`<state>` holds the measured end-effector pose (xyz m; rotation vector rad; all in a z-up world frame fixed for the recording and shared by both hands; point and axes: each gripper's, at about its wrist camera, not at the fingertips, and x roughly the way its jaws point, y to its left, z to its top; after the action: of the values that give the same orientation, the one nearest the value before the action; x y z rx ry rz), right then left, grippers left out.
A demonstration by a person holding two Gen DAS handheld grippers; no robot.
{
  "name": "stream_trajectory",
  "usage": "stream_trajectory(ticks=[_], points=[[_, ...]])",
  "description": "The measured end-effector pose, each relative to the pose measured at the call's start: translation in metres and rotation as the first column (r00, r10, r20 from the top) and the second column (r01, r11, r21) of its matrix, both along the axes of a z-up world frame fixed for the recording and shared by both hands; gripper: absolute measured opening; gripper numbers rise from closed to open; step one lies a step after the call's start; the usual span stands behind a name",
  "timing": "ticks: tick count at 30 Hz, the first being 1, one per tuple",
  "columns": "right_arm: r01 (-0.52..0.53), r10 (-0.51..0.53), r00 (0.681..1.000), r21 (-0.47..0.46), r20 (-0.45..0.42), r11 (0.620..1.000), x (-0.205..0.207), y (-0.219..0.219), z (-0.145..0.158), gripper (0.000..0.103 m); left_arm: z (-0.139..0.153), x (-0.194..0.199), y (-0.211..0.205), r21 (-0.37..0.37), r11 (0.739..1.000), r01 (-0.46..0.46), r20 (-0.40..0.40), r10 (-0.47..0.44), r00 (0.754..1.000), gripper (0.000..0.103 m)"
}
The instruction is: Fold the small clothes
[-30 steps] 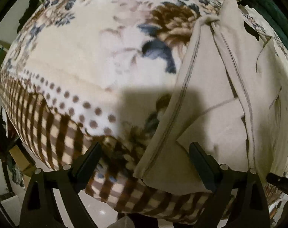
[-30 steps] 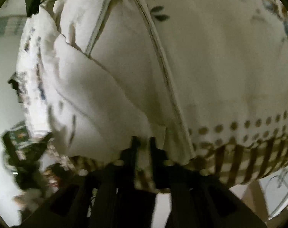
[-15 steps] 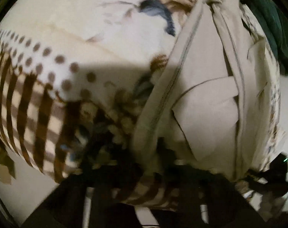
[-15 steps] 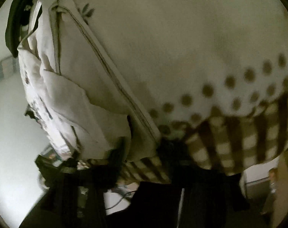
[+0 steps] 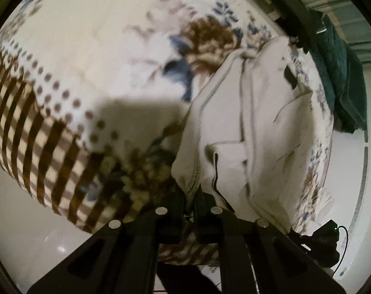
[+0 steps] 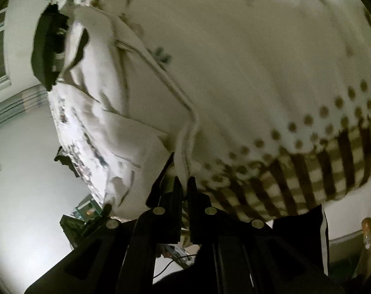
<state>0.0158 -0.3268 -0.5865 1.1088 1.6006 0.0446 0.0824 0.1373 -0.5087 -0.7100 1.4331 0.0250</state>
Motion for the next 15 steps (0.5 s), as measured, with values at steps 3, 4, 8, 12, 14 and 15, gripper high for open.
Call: stream_trajectory(ticks=[3, 4, 8, 12, 14, 15], points=[[0.013, -0.013, 0.999, -0.006, 0.045, 1.000, 0.025, -0.002, 0.013, 0.003, 0.006, 0.026, -0.006, 0.015, 1.000, 0.001, 0.040, -0.002, 0.999, 0.004], [0.011, -0.010, 0.998, -0.012, 0.059, 1.000, 0.035, -0.004, 0.015, 0.003, 0.008, 0.035, -0.007, 0.023, 1.000, 0.004, 0.053, -0.005, 0.999, 0.004], [0.002, 0.004, 0.993, -0.051, 0.116, 0.999, 0.083, -0.009, 0.020, 0.003, 0.004, 0.081, -0.012, 0.022, 1.000, -0.003, 0.107, 0.000, 0.994, 0.004], [-0.016, 0.039, 0.982, -0.122, 0.184, 0.992, 0.146, -0.008, 0.020, 0.003, -0.005, 0.139, -0.022, 0.020, 1.000, 0.010, 0.148, -0.013, 0.989, 0.005], [-0.004, 0.029, 0.979, -0.126, 0.204, 0.992, 0.169, -0.009, 0.015, 0.003, -0.012, 0.163, -0.022, 0.018, 1.000, 0.001, 0.155, -0.004, 0.988, 0.007], [0.004, 0.022, 0.976, -0.120, 0.218, 0.993, 0.182, -0.011, 0.013, 0.004, -0.013, 0.175, -0.020, 0.018, 1.000, -0.005, 0.168, 0.002, 0.986, 0.009]])
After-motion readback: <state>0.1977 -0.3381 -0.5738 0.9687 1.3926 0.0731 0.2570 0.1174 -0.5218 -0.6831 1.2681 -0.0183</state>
